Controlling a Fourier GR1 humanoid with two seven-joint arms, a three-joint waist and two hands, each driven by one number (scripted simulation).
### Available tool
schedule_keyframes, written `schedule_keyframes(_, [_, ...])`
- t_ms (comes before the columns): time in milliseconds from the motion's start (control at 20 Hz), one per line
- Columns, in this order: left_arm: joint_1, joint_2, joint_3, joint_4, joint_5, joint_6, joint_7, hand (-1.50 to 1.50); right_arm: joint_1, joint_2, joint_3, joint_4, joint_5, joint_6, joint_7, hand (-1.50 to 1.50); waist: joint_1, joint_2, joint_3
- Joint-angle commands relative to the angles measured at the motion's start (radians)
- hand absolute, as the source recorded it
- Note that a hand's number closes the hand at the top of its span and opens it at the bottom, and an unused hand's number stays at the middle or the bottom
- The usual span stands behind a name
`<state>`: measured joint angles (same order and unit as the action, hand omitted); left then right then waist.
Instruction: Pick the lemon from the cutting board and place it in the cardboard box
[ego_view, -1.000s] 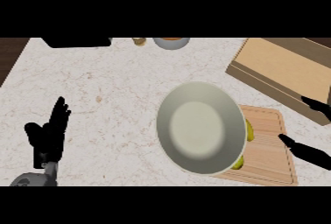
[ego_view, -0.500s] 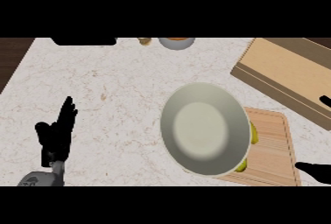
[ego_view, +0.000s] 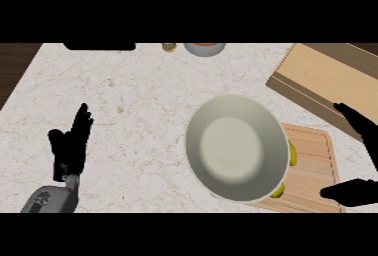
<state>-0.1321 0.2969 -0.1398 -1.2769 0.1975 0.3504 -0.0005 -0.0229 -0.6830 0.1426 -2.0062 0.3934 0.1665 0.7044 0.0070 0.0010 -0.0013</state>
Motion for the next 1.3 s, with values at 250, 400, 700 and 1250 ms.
schedule_keyframes(250, [0.023, -0.017, 0.048, 0.040, -0.013, -0.053, -0.039, 0.00, -0.111, 0.134, 0.101, 0.013, 0.061, 0.177, 0.263, -1.50, -0.004, -0.001, 0.001])
schedule_keyframes(400, [0.049, 0.004, 0.065, -0.041, -0.016, -0.077, 0.010, 0.00, -0.059, 0.183, 0.084, 0.080, 0.108, 0.138, 0.172, -1.50, -0.005, -0.002, 0.001])
schedule_keyframes(700, [0.001, -0.057, 0.079, 0.020, -0.073, -0.062, -0.001, 0.00, -0.135, 0.303, 0.139, 0.087, 0.208, 0.199, 0.287, -1.50, -0.007, -0.001, 0.001])
schedule_keyframes(1250, [0.014, -0.074, 0.119, -0.001, -0.097, -0.084, 0.008, 0.00, -0.138, 0.389, 0.123, 0.218, 0.319, 0.186, 0.249, -1.50, -0.007, -0.001, 0.001])
